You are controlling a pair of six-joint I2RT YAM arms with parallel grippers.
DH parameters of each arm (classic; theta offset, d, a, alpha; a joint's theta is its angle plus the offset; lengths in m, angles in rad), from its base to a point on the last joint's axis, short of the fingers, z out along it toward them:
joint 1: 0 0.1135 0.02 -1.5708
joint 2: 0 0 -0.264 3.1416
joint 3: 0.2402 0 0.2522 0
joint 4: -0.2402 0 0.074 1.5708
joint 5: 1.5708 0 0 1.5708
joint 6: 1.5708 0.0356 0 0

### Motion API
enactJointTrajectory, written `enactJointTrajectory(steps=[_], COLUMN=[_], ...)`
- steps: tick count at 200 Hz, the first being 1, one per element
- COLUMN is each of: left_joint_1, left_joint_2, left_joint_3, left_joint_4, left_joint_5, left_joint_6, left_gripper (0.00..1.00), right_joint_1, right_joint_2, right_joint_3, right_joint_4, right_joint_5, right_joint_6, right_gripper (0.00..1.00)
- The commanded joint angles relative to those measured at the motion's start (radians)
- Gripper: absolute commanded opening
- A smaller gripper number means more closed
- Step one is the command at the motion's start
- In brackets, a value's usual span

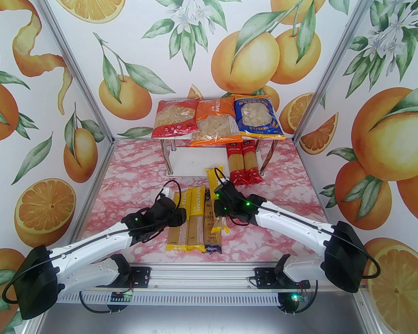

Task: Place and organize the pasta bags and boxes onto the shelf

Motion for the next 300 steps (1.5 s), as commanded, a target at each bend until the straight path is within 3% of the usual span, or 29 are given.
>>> enactJointTrajectory(steps=[1, 90, 162, 242, 261, 300], left_joint_1=[0.005, 0.007, 0.014, 0.021, 0.021, 0.023], left_joint_2=[-0.007, 0.009, -0.015, -0.02, -0.017, -0.02], left_joint_3=[0.029, 0.046, 0.042, 0.038, 0.042, 0.042], left_joint_4=[0.012, 0.016, -0.017, -0.028, -0.03, -0.037], left_joint_5=[-0.016, -0.013, -0.026, -0.023, -0.024, -0.023], left_joint_6=[0.008, 0.014, 0.008, 0.002, 0.002, 0.003], left_gripper=[0.78, 0.78, 0.78, 0.78, 0.79, 0.8], right_joint_1=[-0.021, -0.189, -0.29, -0.357, -0.372, -0.403], right_joint_2=[-0.008, 0.231, 0.429, 0.547, 0.577, 0.613], right_joint_3=[0.071, 0.343, 0.521, 0.58, 0.589, 0.586], right_joint_4=[0.161, 0.132, 0.112, 0.14, 0.142, 0.148], right_joint_5=[0.075, 0.097, 0.078, 0.046, 0.022, -0.034], right_joint_6=[-0.012, -0.224, -0.285, -0.297, -0.286, -0.247], right_gripper=[0.0, 0.0, 0.0, 0.08, 0.14, 0.42])
